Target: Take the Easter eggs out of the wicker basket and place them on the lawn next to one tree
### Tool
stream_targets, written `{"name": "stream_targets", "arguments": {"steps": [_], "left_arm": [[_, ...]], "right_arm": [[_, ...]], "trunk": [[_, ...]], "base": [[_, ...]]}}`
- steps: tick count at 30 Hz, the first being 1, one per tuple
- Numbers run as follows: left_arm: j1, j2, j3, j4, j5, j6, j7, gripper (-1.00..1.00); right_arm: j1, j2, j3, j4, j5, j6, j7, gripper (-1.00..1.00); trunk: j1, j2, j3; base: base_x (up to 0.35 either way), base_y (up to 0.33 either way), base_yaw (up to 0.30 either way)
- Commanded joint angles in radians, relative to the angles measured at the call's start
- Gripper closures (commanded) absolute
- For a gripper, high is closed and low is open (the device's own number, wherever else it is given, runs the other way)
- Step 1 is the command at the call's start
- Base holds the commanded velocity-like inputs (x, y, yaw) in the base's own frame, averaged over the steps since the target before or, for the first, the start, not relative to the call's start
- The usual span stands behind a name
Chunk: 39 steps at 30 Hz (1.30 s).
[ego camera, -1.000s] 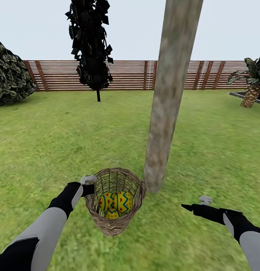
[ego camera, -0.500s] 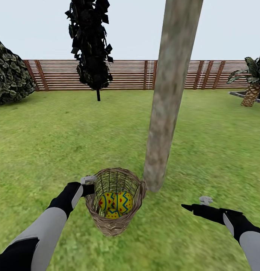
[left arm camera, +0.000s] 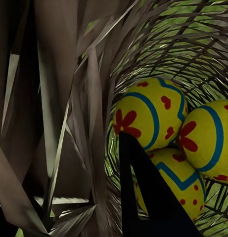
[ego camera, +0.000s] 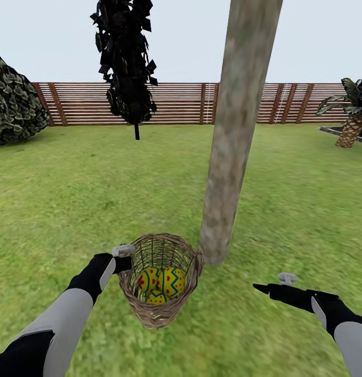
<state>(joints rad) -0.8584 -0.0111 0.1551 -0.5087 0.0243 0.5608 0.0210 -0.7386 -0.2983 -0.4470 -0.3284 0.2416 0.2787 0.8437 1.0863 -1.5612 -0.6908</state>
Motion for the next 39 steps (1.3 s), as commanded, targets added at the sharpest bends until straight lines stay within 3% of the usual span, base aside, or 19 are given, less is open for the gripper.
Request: {"name": "stream_targets", "arguments": {"steps": [1, 39], "left_arm": [[-0.001, -0.001, 0.006, -0.002, 0.008, 0.005, 0.002, 1.00], [-0.001, -0.003, 0.006, -0.001, 0.008, 0.004, 0.002, 1.00]], "right_arm": [[-0.001, 0.001, -0.009, -0.001, 0.007, 0.008, 0.006, -1.00], [-0.001, 0.001, -0.009, -0.002, 0.007, 0.009, 0.008, -1.00]], "trunk": [[0.004, -0.008, -0.004], [0.150, -0.274, -0.123]], "base": [[0.000, 0.000, 0.000], [0.000, 0.000, 0.000]]}}
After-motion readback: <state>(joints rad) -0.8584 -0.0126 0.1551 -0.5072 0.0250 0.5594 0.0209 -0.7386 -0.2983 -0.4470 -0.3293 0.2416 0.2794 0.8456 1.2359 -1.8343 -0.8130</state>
